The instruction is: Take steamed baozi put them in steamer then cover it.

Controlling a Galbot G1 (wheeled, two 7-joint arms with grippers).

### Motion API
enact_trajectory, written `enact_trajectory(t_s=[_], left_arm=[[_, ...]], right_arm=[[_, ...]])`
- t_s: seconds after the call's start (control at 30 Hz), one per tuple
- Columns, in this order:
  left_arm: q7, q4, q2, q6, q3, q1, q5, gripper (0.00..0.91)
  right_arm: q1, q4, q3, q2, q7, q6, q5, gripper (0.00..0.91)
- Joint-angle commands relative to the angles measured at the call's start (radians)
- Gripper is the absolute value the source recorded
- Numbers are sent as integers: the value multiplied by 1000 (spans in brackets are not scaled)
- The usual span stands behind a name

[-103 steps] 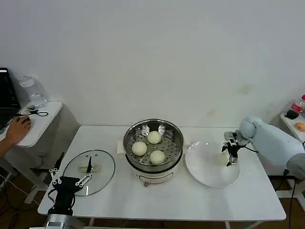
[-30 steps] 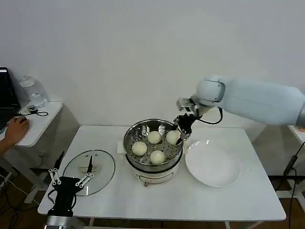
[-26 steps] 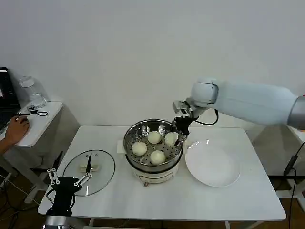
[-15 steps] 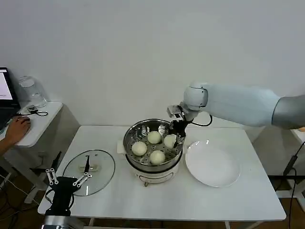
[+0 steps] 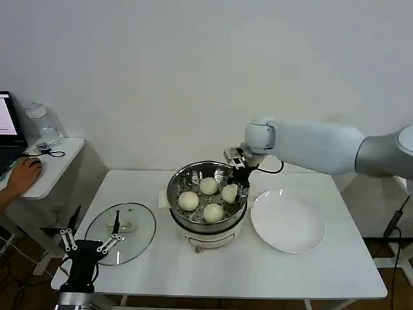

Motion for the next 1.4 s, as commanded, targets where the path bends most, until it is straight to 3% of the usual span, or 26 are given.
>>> enact_trajectory(t_s=[0.03,0.23,0.37,0.5,0.6,0.67,0.7,0.73,0.8,0.87,0.9,0.97,1.0,1.1,1.13,1.2,1.3,1.4], left_arm=[[0,4,1,-1,-1,-1,-1,907],[1,11,-2,0,11,-6,3,907],[1,18,0,0,18,-10,5,907],[-4,29,7,0,23,-21,11,907],[-11,39,11,-3,33,-32,31,907],[-14,43,17,-3,45,-36,39,907],[-14,44,18,-3,48,-36,41,907],[-16,46,20,-3,57,-39,45,907],[-18,50,21,-3,69,-43,54,907],[-19,52,22,-1,83,-48,61,907],[-20,52,22,-1,87,-49,62,907],[-21,54,24,0,100,-55,73,907],[-22,55,23,0,103,-56,77,907],[-24,59,23,0,110,-58,84,907],[-24,59,24,0,111,-58,85,907],[-24,63,24,-1,111,-58,88,907],[-20,71,31,-1,103,-56,89,907],[-20,81,38,-4,95,-56,92,907]], right_arm=[[-10,-22,7,8,4,2,2,907],[-6,-19,26,-9,10,2,13,907],[2,-31,107,-41,25,0,41,907],[12,-40,204,-114,82,19,76,907],[-10,-6,254,-203,186,41,137,907],[-64,39,330,-291,326,71,170,907],[-96,51,351,-311,353,77,179,907],[-164,80,403,-360,427,103,190,907],[-253,122,511,-434,530,117,199,907],[-390,160,646,-525,666,146,229,907],[-428,167,684,-543,703,147,233,907],[-632,193,887,-607,804,189,243,907],[-679,200,940,-618,820,192,244,907],[-891,237,1133,-666,992,304,252,907],[-967,246,1208,-666,1010,324,247,907],[-1184,290,1493,-660,1100,379,229,907],[-1413,363,1692,-626,1172,399,219,907],[-1604,399,1899,-569,1201,453,181,907]])
